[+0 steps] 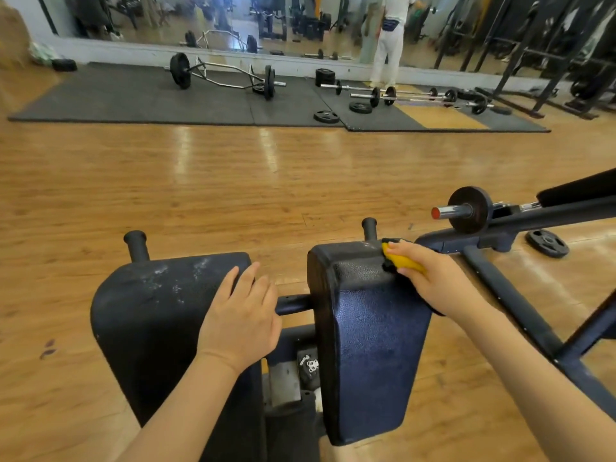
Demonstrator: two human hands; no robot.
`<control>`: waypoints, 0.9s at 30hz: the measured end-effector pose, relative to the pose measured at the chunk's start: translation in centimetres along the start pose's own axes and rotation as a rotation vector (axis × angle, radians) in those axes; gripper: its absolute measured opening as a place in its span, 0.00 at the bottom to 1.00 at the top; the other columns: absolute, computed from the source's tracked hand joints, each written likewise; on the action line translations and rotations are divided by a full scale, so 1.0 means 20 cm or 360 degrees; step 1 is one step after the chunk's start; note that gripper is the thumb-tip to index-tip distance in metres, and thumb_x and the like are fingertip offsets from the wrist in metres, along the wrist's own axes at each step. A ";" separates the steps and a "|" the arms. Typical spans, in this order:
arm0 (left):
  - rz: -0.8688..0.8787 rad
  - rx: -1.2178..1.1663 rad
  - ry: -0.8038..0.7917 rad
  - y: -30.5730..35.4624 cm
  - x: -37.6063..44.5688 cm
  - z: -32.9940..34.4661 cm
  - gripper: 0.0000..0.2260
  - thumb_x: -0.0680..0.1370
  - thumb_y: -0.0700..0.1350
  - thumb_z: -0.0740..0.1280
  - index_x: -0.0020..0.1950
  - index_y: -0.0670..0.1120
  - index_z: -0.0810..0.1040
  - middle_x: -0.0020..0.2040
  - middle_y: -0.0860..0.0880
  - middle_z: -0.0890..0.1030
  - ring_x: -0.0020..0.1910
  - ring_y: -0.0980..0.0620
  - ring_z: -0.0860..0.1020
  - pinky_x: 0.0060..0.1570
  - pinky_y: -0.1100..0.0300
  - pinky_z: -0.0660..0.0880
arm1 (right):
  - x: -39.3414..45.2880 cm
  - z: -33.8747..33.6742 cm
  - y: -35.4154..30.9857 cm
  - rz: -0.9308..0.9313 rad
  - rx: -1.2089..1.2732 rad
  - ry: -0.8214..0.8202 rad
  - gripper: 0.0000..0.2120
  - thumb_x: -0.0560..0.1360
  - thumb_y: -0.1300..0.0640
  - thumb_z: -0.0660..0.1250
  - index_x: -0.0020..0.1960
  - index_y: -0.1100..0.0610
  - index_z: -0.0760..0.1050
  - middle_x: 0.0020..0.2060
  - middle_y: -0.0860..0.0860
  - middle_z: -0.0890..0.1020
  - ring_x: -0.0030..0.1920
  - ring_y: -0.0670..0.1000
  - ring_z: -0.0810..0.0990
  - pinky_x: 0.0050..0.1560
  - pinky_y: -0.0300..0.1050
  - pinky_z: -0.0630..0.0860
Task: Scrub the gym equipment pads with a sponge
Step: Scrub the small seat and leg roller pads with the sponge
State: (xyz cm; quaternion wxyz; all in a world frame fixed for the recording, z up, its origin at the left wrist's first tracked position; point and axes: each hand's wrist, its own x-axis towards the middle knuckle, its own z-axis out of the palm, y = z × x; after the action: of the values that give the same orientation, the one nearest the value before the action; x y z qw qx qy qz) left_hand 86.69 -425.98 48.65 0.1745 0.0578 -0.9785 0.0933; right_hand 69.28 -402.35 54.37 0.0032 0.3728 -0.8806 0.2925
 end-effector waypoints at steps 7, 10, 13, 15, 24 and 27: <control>0.0017 0.0010 -0.0033 0.00 0.00 -0.01 0.21 0.73 0.48 0.53 0.47 0.40 0.83 0.50 0.41 0.83 0.59 0.41 0.78 0.63 0.46 0.64 | 0.14 -0.04 -0.11 0.0036 0.0091 -0.0223 0.17 0.73 0.64 0.68 0.62 0.56 0.76 0.55 0.43 0.76 0.59 0.44 0.74 0.52 0.18 0.60; 0.0010 -0.0006 -0.0040 0.00 0.00 -0.01 0.21 0.73 0.48 0.53 0.47 0.40 0.83 0.50 0.41 0.83 0.59 0.41 0.78 0.63 0.46 0.63 | 0.22 0.09 -0.24 -0.0155 -0.0013 -0.0436 0.16 0.75 0.58 0.67 0.63 0.55 0.75 0.56 0.44 0.77 0.57 0.41 0.74 0.51 0.21 0.62; 0.0022 0.0000 -0.0037 0.00 0.00 -0.01 0.21 0.73 0.48 0.53 0.47 0.40 0.83 0.50 0.41 0.83 0.59 0.41 0.78 0.63 0.46 0.63 | 0.22 0.13 -0.23 -0.0180 -0.0168 -0.0421 0.17 0.77 0.53 0.64 0.65 0.52 0.73 0.62 0.47 0.77 0.62 0.46 0.74 0.59 0.34 0.66; 0.0025 0.0006 -0.0028 0.00 0.00 -0.01 0.21 0.73 0.48 0.53 0.47 0.40 0.83 0.49 0.41 0.83 0.59 0.40 0.78 0.63 0.45 0.64 | 0.18 0.06 -0.14 -0.0110 -0.0164 -0.0355 0.16 0.77 0.57 0.64 0.65 0.54 0.74 0.62 0.48 0.77 0.63 0.48 0.73 0.62 0.35 0.65; 0.0015 0.0043 -0.0009 0.00 0.00 -0.01 0.22 0.74 0.48 0.52 0.46 0.40 0.84 0.48 0.41 0.83 0.59 0.40 0.78 0.63 0.45 0.63 | 0.17 -0.11 0.01 0.0056 -0.0465 -0.0268 0.14 0.77 0.59 0.62 0.62 0.59 0.75 0.57 0.54 0.80 0.60 0.55 0.76 0.57 0.42 0.67; 0.0021 0.0053 -0.0001 0.00 0.00 -0.01 0.21 0.73 0.48 0.53 0.44 0.40 0.84 0.46 0.42 0.83 0.59 0.40 0.78 0.63 0.45 0.64 | 0.27 -0.01 -0.17 -0.0108 -0.0263 -0.0313 0.14 0.78 0.58 0.62 0.63 0.58 0.74 0.57 0.52 0.79 0.58 0.51 0.75 0.53 0.37 0.66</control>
State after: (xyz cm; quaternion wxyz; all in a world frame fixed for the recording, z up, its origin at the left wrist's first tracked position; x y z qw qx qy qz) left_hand 86.68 -425.91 48.77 0.1727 0.0544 -0.9772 0.1108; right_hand 67.66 -407.67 57.40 -0.0425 0.4277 -0.8846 0.1809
